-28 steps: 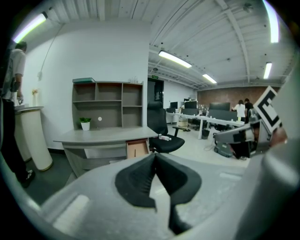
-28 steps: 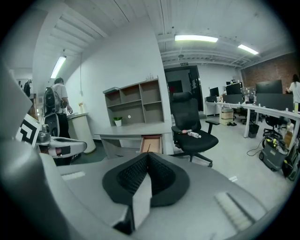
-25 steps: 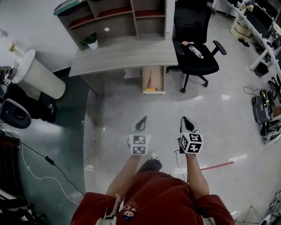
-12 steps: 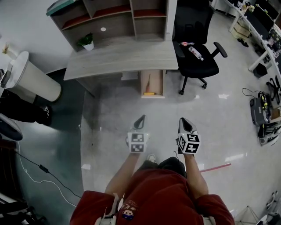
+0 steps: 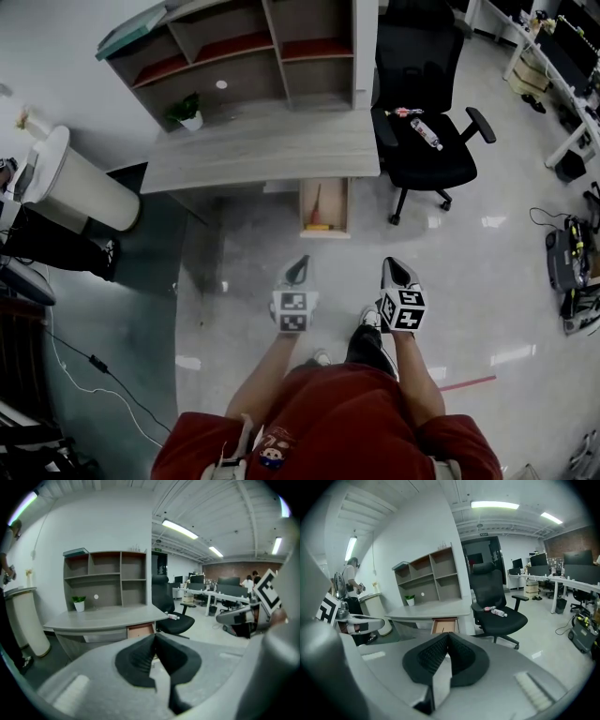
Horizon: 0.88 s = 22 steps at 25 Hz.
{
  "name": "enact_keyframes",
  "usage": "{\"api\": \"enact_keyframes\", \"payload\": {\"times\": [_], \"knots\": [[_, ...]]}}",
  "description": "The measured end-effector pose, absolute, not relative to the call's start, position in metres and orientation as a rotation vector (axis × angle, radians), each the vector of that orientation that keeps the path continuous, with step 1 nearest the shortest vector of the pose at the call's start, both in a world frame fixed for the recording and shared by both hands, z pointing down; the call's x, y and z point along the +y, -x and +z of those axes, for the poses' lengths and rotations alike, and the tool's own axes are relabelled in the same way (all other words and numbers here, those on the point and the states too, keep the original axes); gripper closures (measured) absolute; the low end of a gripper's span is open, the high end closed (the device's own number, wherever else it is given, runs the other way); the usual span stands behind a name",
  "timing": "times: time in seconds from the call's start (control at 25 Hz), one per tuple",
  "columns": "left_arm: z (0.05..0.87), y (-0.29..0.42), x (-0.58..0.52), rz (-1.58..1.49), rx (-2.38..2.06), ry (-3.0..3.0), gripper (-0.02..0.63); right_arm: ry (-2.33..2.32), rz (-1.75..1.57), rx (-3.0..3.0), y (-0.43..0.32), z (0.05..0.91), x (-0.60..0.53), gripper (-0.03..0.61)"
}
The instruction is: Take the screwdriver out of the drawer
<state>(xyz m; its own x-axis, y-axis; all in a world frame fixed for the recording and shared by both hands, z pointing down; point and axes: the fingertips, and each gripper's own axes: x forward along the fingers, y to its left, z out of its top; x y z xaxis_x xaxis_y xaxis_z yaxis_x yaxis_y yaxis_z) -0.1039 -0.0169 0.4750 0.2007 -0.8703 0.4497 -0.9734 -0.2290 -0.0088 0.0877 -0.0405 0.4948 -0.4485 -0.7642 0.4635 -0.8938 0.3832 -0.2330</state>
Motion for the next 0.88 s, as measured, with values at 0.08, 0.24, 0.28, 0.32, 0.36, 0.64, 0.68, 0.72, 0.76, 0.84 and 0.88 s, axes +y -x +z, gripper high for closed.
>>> {"api": "enact_keyframes", "payload": {"times": [0.08, 0.24, 0.28, 0.32, 0.36, 0.64, 0.68, 0.72, 0.76, 0.84, 0.88], "knots": [[0.468, 0.093, -0.04, 0.533, -1.761, -2.198, 0.615, -1.445, 0.664, -2.385, -0.097, 0.491, -0.066, 0.577], [0.456, 0.069, -0.083, 0.522, -1.793, -2.191, 0.615, -1.411, 0.658, -2.415, -0.117, 0.486, -0.111, 0.577], [0.455, 0.062, -0.092, 0.524, -1.796, -2.189, 0.615, -1.402, 0.659, -2.422, -0.121, 0.486, -0.121, 0.577], [0.454, 0.056, -0.1, 0.528, -1.798, -2.187, 0.615, -1.394, 0.661, -2.427, -0.126, 0.486, -0.131, 0.577], [0.454, 0.05, -0.108, 0.532, -1.8, -2.184, 0.615, -1.386, 0.665, -2.431, -0.131, 0.486, -0.14, 0.577], [0.458, 0.013, -0.156, 0.575, -1.819, -2.145, 0.578, -1.353, 0.713, -2.445, -0.168, 0.498, -0.187, 0.577], [0.46, 0.009, -0.16, 0.582, -1.822, -2.138, 0.57, -1.353, 0.725, -2.445, -0.174, 0.501, -0.191, 0.577], [0.462, 0.005, -0.164, 0.59, -1.826, -2.13, 0.56, -1.352, 0.734, -2.445, -0.179, 0.503, -0.196, 0.577], [0.462, 0.002, -0.168, 0.599, -1.832, -2.121, 0.55, -1.35, 0.732, -2.445, -0.184, 0.505, -0.201, 0.577], [0.464, -0.003, -0.175, 0.631, -1.847, -2.107, 0.532, -1.336, 0.679, -2.441, -0.19, 0.507, -0.211, 0.577], [0.465, -0.006, -0.177, 0.656, -1.853, -2.103, 0.524, -1.322, 0.638, -2.439, -0.191, 0.507, -0.214, 0.577]]}}
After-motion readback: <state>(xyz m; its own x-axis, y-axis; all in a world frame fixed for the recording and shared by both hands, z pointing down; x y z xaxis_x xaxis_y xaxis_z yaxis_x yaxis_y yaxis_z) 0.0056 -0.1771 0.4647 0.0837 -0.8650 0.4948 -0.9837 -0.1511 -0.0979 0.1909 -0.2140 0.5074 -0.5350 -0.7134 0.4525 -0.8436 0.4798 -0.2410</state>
